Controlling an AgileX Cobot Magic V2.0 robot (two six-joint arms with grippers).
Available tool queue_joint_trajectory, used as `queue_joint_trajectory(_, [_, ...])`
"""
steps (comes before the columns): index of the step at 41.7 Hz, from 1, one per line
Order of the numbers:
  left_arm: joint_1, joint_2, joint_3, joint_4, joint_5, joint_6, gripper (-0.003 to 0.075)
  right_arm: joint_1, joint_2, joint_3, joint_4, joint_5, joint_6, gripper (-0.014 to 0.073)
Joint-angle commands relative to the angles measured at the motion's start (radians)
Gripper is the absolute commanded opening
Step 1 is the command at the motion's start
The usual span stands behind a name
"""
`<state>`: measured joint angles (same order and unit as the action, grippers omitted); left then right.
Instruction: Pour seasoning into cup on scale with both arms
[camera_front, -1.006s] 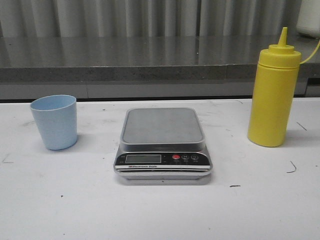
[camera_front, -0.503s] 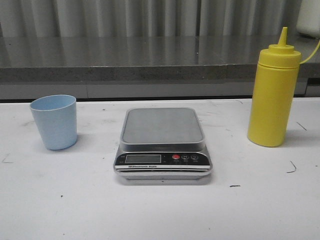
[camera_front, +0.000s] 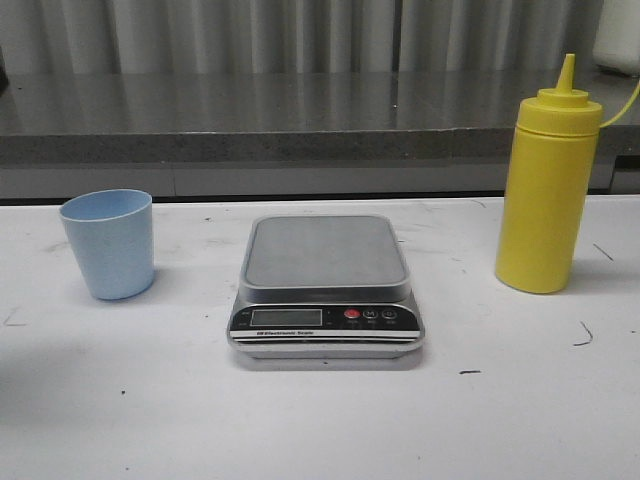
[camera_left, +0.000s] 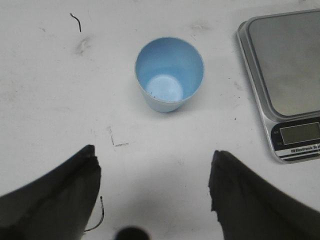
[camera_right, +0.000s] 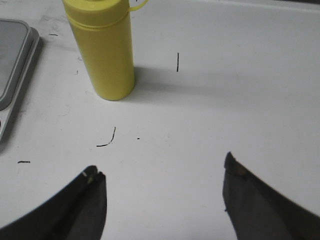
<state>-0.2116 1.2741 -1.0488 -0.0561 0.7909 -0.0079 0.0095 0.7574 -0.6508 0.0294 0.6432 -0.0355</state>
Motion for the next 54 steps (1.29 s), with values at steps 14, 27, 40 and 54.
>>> queue_joint_trajectory(14, [-0.008,0.385,-0.309,0.092,0.052,0.000,0.0459,-0.006,0.002,-0.030,-0.001,-0.054,-0.012,0.0516])
queue_joint_trajectory(27, [-0.008,0.558,-0.422,0.092,0.053,0.000,0.0459,-0.006,0.002,-0.030,-0.001,-0.054,-0.012,0.0516])
queue_joint_trajectory(40, [-0.008,0.602,-0.429,0.073,0.043,-0.002,0.0310,-0.006,0.002,-0.030,-0.001,-0.054,-0.012,0.0516])
queue_joint_trajectory(54, [-0.008,0.599,-0.460,0.056,0.062,-0.002,-0.0020,-0.006,0.002,-0.030,-0.001,-0.054,-0.012,0.0516])
